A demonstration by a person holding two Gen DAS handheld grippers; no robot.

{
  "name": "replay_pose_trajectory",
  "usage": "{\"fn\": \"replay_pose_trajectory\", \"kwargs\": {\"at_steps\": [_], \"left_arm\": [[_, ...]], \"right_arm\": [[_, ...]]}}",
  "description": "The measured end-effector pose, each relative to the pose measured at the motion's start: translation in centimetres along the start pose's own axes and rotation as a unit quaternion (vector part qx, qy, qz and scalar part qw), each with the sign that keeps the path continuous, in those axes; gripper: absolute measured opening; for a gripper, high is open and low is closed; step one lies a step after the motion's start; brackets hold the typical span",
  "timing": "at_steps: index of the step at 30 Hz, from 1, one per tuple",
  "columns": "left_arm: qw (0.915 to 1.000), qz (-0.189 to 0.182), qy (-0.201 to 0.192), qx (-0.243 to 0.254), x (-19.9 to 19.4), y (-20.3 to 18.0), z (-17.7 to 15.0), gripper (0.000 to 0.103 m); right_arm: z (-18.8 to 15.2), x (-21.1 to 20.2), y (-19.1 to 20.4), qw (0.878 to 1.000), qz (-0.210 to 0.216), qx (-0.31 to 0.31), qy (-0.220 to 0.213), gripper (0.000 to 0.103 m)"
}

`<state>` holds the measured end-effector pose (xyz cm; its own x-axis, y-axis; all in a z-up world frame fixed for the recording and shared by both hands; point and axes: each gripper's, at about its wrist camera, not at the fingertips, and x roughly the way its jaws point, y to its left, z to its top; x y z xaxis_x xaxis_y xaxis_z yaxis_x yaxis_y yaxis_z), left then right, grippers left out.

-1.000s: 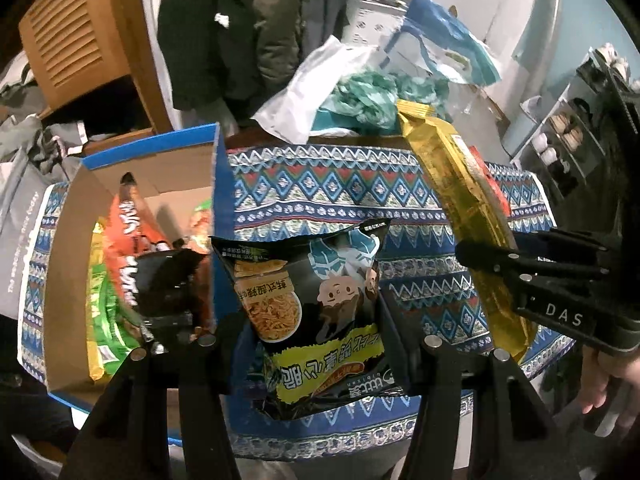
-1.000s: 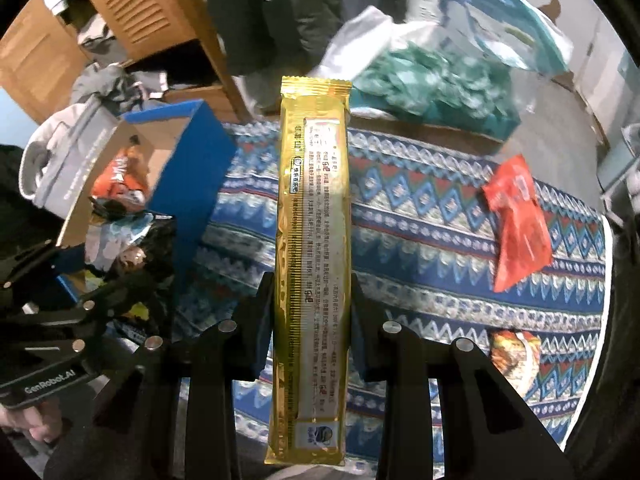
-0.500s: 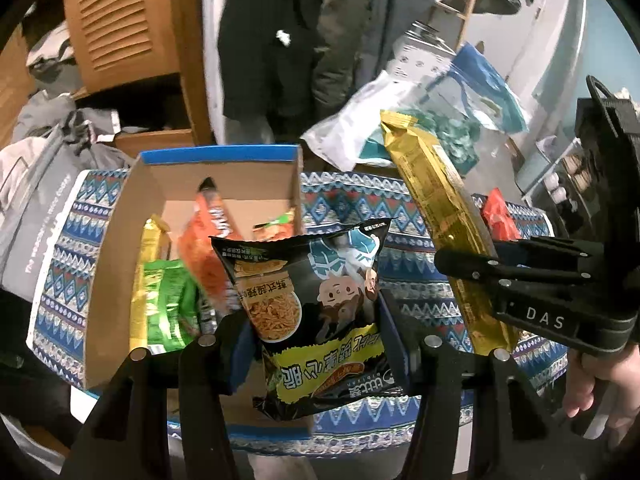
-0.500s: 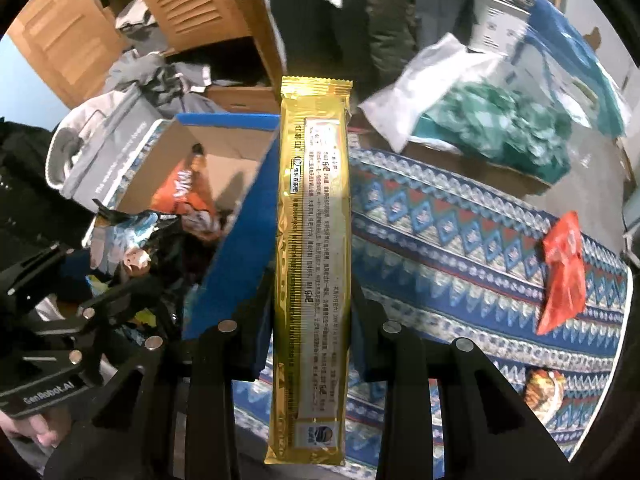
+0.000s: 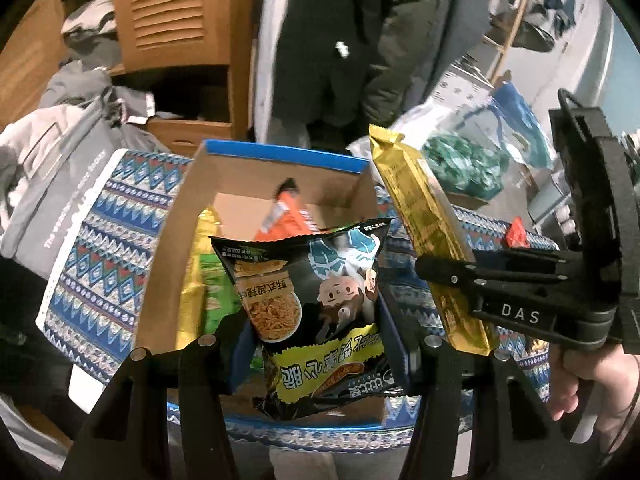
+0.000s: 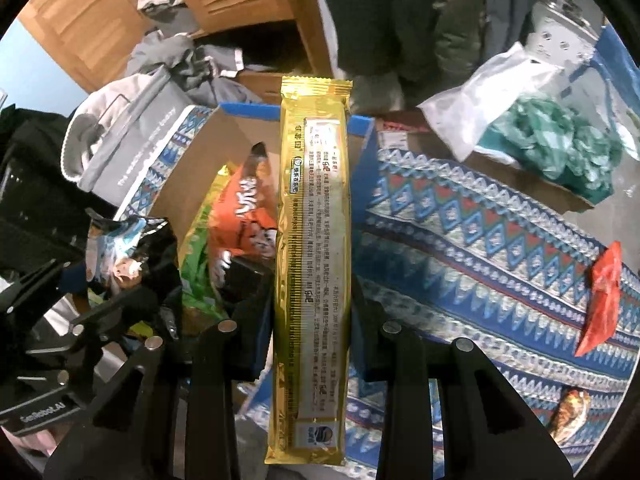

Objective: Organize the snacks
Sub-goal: 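Lift both held packets and carry them toward the cardboard box, then lower the gold bar packet into the box with the right tool while the left tool lowers the black packet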

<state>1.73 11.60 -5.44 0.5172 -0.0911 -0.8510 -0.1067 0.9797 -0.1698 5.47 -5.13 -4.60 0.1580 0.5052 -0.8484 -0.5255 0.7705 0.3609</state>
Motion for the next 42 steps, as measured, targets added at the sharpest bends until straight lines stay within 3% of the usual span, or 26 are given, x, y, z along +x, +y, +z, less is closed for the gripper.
{"fn": "replay_pose_trajectory", "kwargs": {"at_steps": [19, 26, 30, 33, 42], "left_arm": [[0.9962, 0.061, 0.034, -0.052, 3.2, 7.5, -0.5, 0.057], [0.9938, 0.075, 0.048, -0.066, 4.2, 8.5, -0.7, 0.058], [0.9937, 0.081, 0.043, -0.065, 3.8, 8.4, -0.5, 0.070], [0.9943, 0.082, 0.034, -0.058, 3.1, 7.9, -0.4, 0.071], [0.9968, 0.064, 0.020, -0.044, 1.8, 6.0, 0.1, 0.072]], "right_arm": [[1.1, 7.5, 7.7, 0.997, 0.014, -0.044, 0.060, 0.031], [1.5, 7.3, 7.5, 0.998, 0.010, -0.040, 0.050, 0.038], [1.7, 6.4, 7.1, 0.999, 0.001, -0.037, 0.038, 0.044], [1.9, 5.3, 6.9, 0.999, -0.006, -0.035, 0.022, 0.053], [1.8, 2.2, 5.5, 0.999, -0.017, -0.030, -0.010, 0.054]]}}
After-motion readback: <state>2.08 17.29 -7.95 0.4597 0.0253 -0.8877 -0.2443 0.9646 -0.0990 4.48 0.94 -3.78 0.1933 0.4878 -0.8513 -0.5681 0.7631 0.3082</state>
